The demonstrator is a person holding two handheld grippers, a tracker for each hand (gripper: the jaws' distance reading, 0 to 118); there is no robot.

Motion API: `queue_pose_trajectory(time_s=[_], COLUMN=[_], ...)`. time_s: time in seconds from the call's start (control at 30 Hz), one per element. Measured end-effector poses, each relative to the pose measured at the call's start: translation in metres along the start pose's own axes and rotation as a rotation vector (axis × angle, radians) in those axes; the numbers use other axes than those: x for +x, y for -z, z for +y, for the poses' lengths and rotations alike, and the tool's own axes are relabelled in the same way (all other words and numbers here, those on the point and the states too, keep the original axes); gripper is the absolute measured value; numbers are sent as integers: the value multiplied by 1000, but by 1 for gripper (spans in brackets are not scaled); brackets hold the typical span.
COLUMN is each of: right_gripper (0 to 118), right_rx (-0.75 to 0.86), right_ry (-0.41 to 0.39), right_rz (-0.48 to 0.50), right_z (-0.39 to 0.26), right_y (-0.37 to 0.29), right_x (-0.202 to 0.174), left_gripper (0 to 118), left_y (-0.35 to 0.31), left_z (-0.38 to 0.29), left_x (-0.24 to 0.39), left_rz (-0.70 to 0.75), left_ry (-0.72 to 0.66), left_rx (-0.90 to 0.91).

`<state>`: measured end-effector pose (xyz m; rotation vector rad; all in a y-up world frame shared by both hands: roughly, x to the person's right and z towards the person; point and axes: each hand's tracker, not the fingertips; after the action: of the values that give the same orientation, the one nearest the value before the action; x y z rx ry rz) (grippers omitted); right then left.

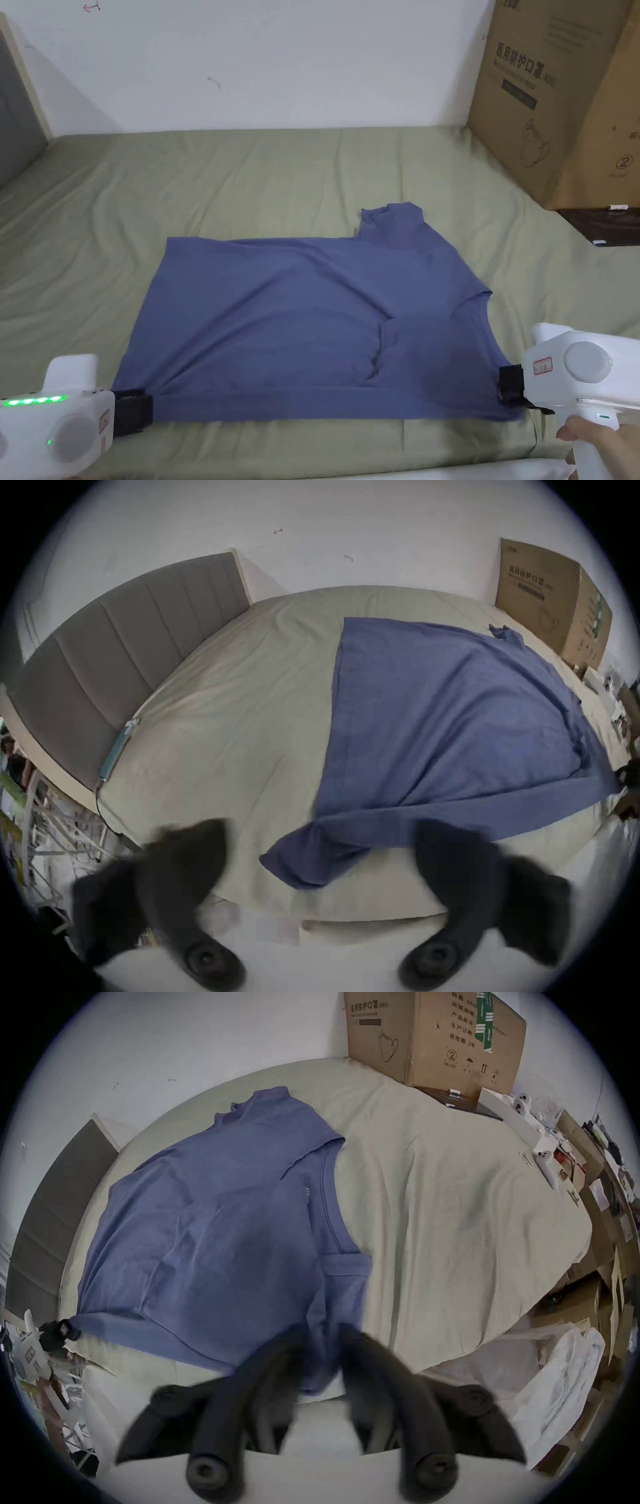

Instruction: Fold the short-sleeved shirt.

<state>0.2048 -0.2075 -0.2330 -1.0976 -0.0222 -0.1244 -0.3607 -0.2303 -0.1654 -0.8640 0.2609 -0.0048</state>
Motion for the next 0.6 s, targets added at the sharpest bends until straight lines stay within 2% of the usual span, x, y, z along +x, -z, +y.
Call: queue_pose_trajectory(time_s=[0.1,0.17,0.2,0.23,0.27,0.3,0.33,0.37,0.43,0.57,0.6], right_gripper=[74,73,73,69,51,21,0,0,0,0,0], right_rx=[41,70,97,133,162,183,180,188,151,131,122], right_ry=[-25,-21,-14,-17,-38,-57,-60,-46,-37,-56,-57], right_rz=[-24,3,19,30,37,25,21,25,90,46,45], right_z=[-2,3,4,4,4,4,3,1,-2,-9,-10], right_y=[-10,-13,-19,-24,-31,-35,-35,-35,-30,-20,-18], right_x=[-6,-4,-7,-10,-12,-16,-19,-20,-20,-26,-26], left_gripper=[111,108,101,87,53,21,0,0,0,1,10], left_y=[-20,-33,-40,-41,-45,-48,-49,-55,-57,-53,-52], left_z=[5,6,5,3,2,-1,-3,-5,-13,-34,-37], left_x=[-1,-1,-1,-3,-2,-2,0,2,1,-4,-6], left_rz=[-29,-61,-80,-93,-118,-129,-130,-127,-177,-114,-84], left_ry=[7,15,17,16,16,23,24,21,-3,-7,-8], left_rx=[36,54,71,85,98,96,91,96,79,78,75])
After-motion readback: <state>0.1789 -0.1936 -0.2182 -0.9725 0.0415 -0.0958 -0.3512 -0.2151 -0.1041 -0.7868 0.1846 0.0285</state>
